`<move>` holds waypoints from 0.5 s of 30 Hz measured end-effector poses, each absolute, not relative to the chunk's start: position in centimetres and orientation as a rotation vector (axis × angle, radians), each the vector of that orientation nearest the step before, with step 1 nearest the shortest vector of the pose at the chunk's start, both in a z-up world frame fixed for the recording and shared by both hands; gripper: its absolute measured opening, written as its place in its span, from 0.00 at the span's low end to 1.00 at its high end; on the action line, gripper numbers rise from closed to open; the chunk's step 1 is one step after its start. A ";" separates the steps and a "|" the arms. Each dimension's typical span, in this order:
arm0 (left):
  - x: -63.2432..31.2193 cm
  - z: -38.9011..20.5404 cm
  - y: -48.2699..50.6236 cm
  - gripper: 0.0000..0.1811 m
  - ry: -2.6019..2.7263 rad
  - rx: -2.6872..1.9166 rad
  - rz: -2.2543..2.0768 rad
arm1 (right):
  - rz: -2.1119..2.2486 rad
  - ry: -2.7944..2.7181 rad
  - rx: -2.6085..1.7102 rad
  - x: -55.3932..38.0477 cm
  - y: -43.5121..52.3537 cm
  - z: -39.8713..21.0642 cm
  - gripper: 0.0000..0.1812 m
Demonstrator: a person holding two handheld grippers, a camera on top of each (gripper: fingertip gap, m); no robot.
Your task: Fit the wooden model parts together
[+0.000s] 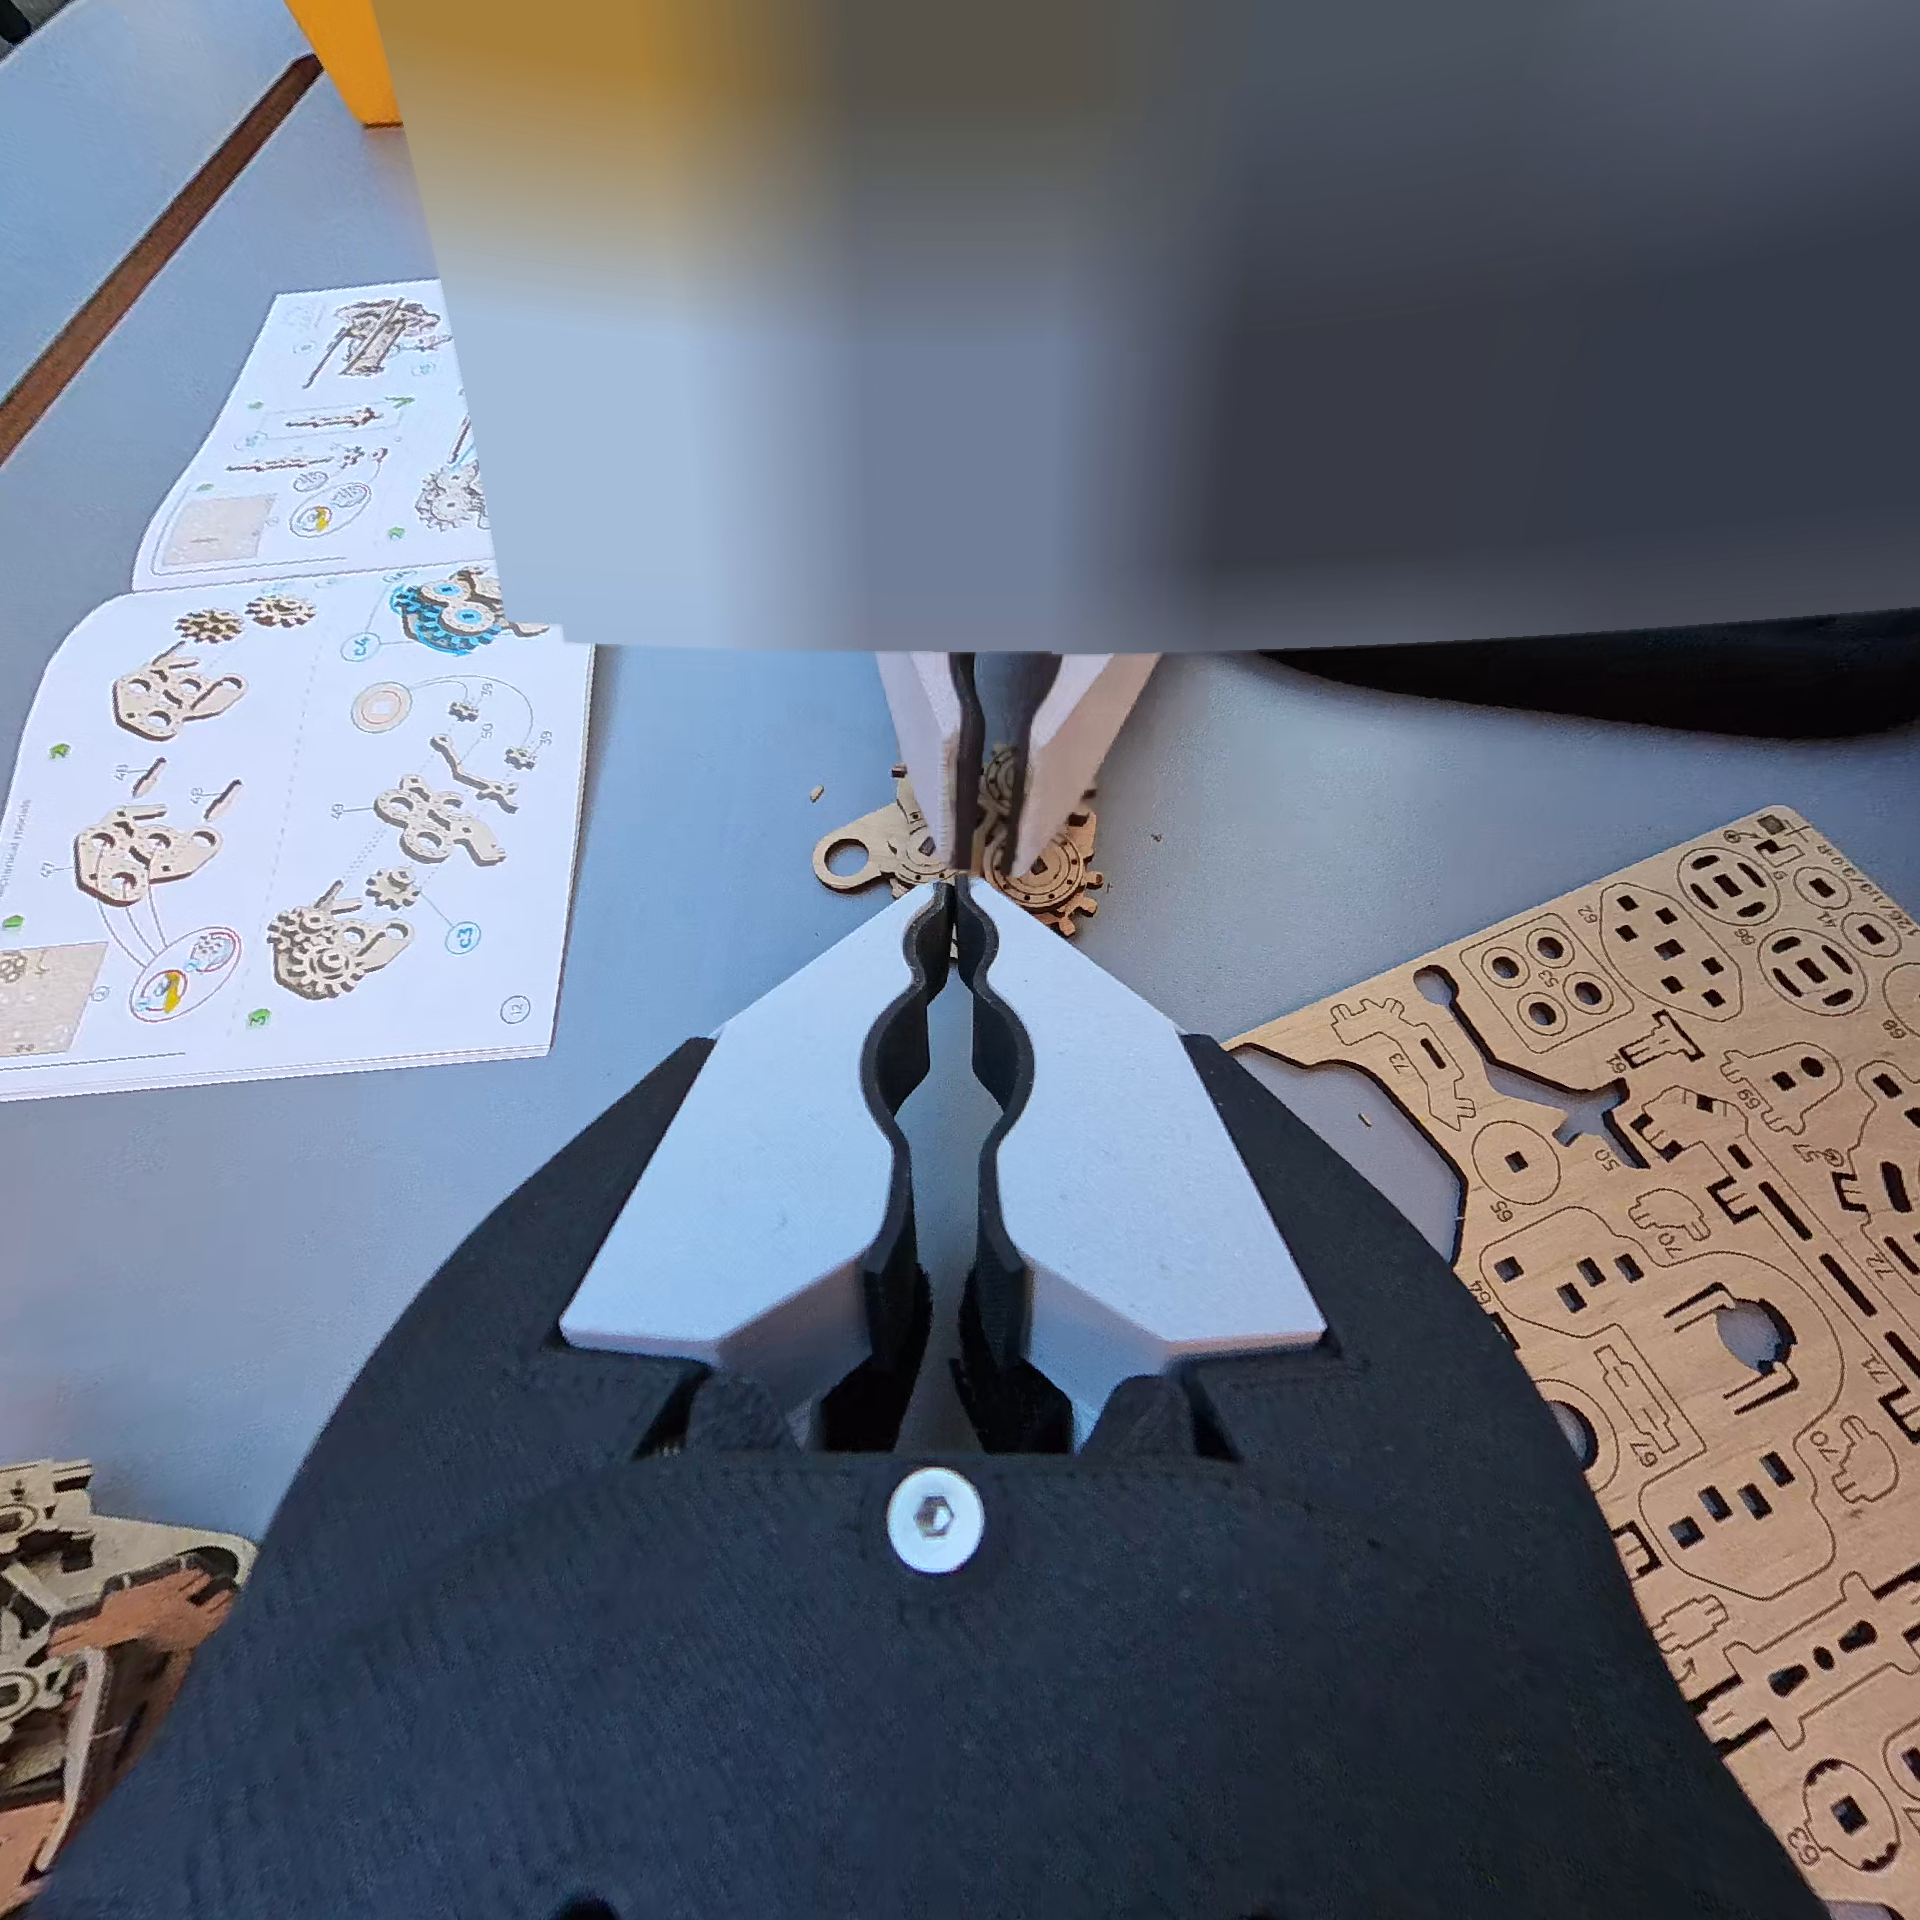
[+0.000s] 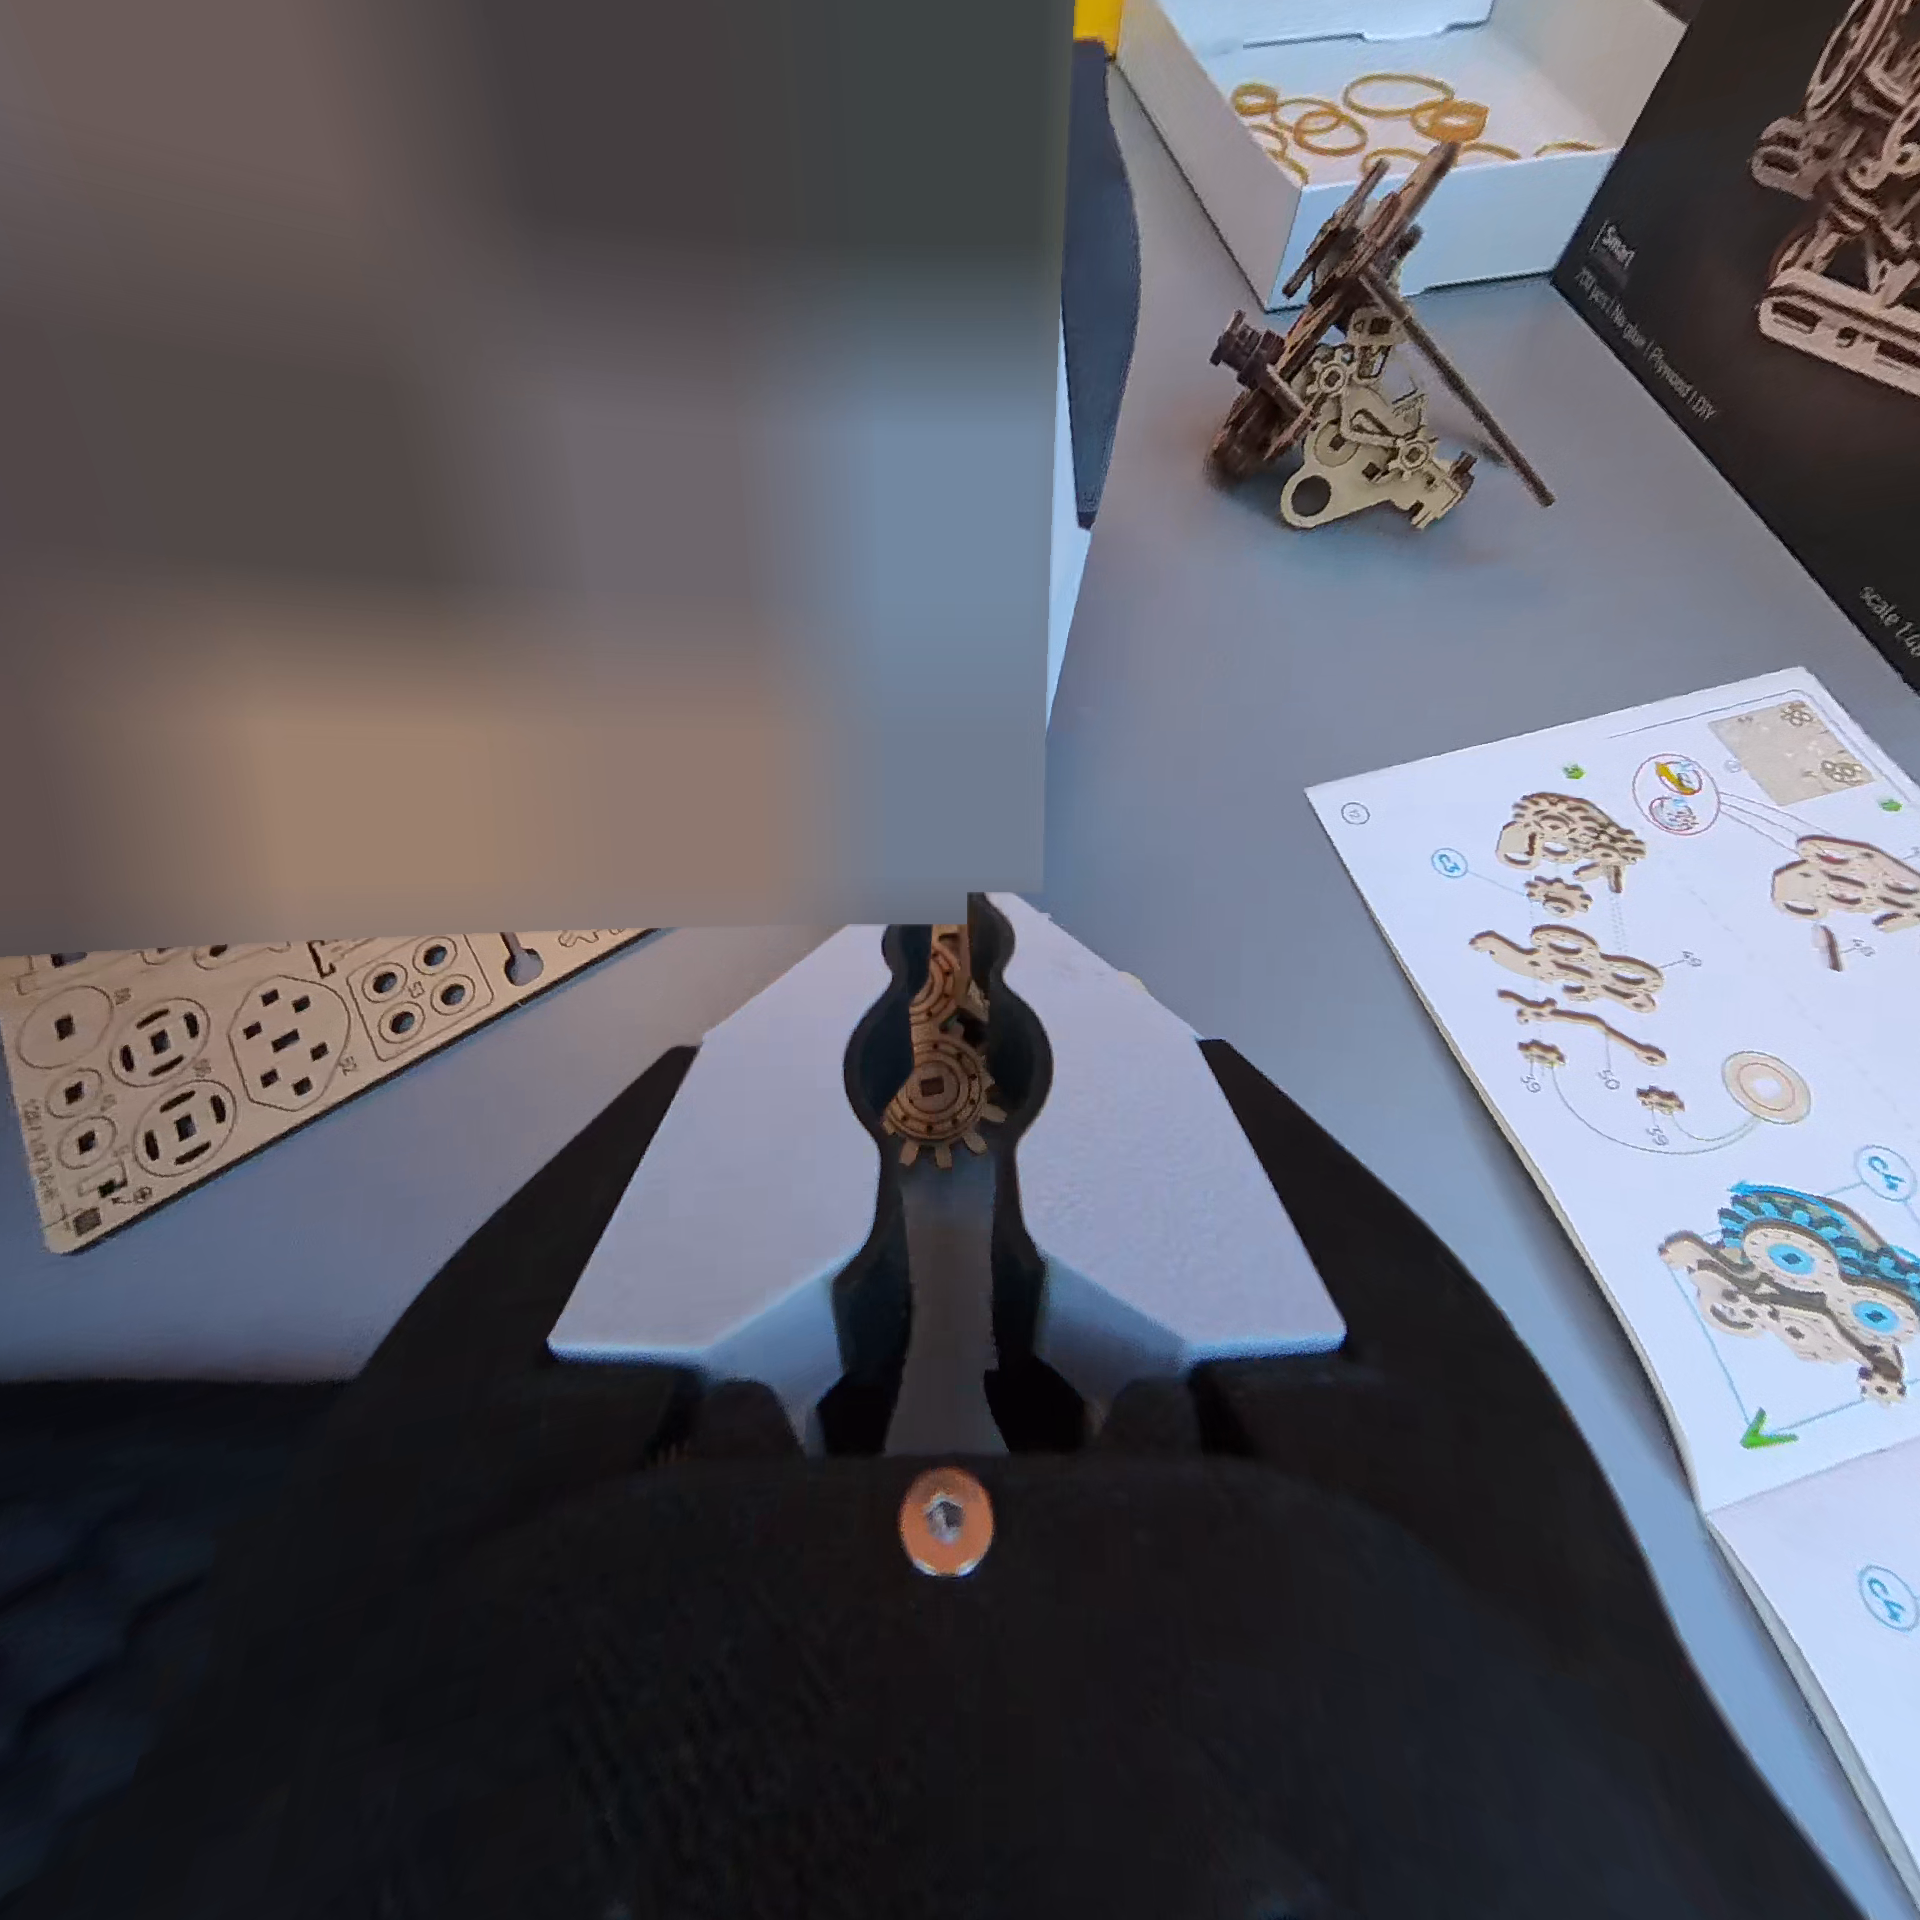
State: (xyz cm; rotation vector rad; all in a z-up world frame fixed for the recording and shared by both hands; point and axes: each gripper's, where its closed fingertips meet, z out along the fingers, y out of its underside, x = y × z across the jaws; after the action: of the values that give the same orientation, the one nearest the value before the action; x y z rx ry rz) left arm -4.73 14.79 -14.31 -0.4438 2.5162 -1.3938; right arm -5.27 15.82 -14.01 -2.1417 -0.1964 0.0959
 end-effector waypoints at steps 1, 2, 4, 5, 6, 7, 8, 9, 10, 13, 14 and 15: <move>-4.7 -14.3 14.8 0.00 2.516 -0.446 -1.392 | 0.068 -0.203 -2.153 -5.1 15.8 -14.2 0.03; -4.6 -14.4 14.8 0.00 2.515 -0.452 -1.388 | 0.053 -0.202 -2.149 -5.0 15.9 -14.2 0.01; -4.6 -14.4 14.8 0.00 2.516 -0.456 -1.389 | 0.060 -0.195 -2.156 -4.9 15.9 -14.2 0.01; -4.6 -14.4 14.8 0.00 2.516 -0.457 -1.389 | 0.056 -0.199 -2.166 -4.9 15.8 -14.3 0.01; -4.6 -14.4 14.8 0.00 2.516 -0.459 -1.390 | 0.052 -0.207 -2.172 -4.8 15.7 -14.4 0.02; -4.6 -14.4 14.8 0.00 2.517 -0.460 -1.390 | 0.052 -0.206 -2.176 -4.8 15.6 -14.3 0.02; -4.6 -14.4 14.8 0.00 2.516 -0.460 -1.389 | 0.064 -0.201 -2.180 -4.8 15.5 -14.3 0.02; -4.6 -14.4 14.8 0.00 2.516 -0.460 -1.389 | 0.076 -0.198 -2.184 -4.9 15.5 -14.4 0.02; -4.6 -14.4 14.8 0.00 2.516 -0.459 -1.389 | 0.084 -0.192 -2.183 -4.9 15.6 -14.4 0.02; -4.6 -14.4 14.8 0.00 2.517 -0.462 -1.390 | 0.094 -0.189 -2.181 -4.9 15.6 -14.4 0.01; -4.6 -14.4 14.8 0.00 2.517 -0.462 -1.390 | 0.099 -0.188 -2.185 -5.0 15.6 -14.5 0.01; -4.6 -14.4 14.8 0.00 2.517 -0.463 -1.390 | 0.109 -0.185 -2.188 -5.1 15.6 -14.5 0.02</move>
State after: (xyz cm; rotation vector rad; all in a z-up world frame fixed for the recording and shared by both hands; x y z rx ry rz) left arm -4.58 14.83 -14.39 -0.4626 2.5166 -1.3900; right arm -5.06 15.64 -14.53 -2.1877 -0.1851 0.1091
